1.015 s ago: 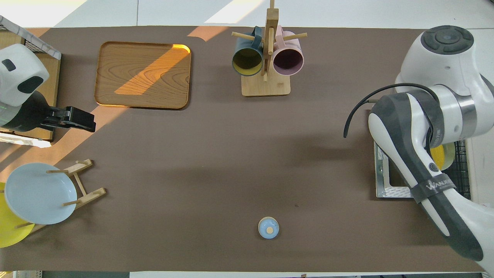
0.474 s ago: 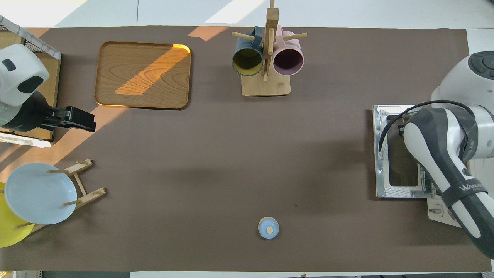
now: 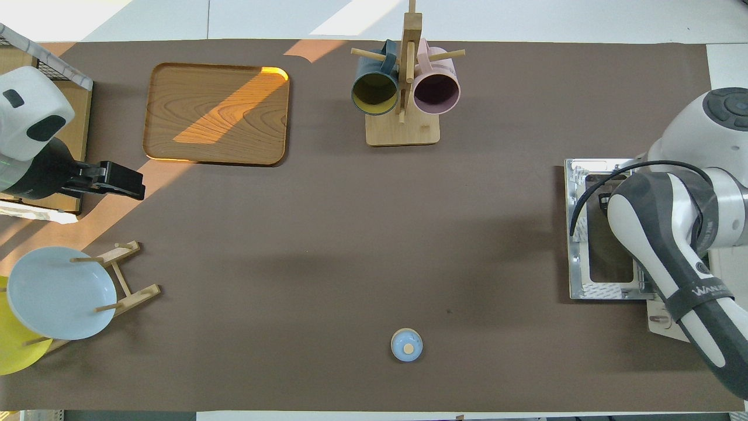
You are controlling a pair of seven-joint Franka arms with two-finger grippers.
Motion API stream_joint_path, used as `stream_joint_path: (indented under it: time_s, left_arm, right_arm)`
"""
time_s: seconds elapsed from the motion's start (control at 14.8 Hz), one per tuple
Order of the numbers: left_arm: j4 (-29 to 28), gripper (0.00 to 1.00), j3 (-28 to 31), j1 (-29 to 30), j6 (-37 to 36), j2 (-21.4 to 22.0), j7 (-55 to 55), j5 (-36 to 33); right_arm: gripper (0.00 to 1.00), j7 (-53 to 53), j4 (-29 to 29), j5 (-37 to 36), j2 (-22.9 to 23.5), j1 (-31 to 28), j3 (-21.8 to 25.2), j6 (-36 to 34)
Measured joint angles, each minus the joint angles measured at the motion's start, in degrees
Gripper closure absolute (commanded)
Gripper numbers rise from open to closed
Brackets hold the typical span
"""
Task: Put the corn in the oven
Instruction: 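Push the oven door shut with the right gripper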
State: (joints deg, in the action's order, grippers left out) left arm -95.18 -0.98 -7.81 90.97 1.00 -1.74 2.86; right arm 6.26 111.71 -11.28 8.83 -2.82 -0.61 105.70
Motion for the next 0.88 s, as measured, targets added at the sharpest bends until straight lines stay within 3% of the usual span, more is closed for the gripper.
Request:
stream_joint_path:
  time_s: [0.07, 0.14, 0.2, 0.41, 0.68, 0.88]
  left_arm:
    - [0.0, 0.0, 0.0, 0.0, 0.0, 0.0, 0.0, 0.0]
    - [0.0, 0.0, 0.0, 0.0, 0.0, 0.0, 0.0, 0.0]
    - [0.0, 0.0, 0.0, 0.0, 0.0, 0.0, 0.0, 0.0]
    - [0.0, 0.0, 0.0, 0.0, 0.0, 0.0, 0.0, 0.0]
    - [0.0, 0.0, 0.0, 0.0, 0.0, 0.0, 0.0, 0.0]
    - [0.0, 0.0, 0.0, 0.0, 0.0, 0.0, 0.0, 0.0]
  right_arm:
    - [0.76, 0.0, -0.5, 0.0, 0.0, 0.1, -0.2, 0.0]
    - [0.92, 0.0, -1.3, 0.2, 0.0, 0.2, -0.5, -0.2]
    - [1.0, 0.2, -2.4, 1.0, 0.1, 0.5, -1.1, -0.5]
    - [1.0, 4.0, -3.2, 4.0, 0.4, 2.9, -2.0, 2.0]
    - [1.0, 11.1, 6.0, 4.4, 1.7, 6.4, -2.1, 15.3]
    - [1.0, 11.7, 9.6, 4.4, 2.4, 6.2, -1.9, 19.3]
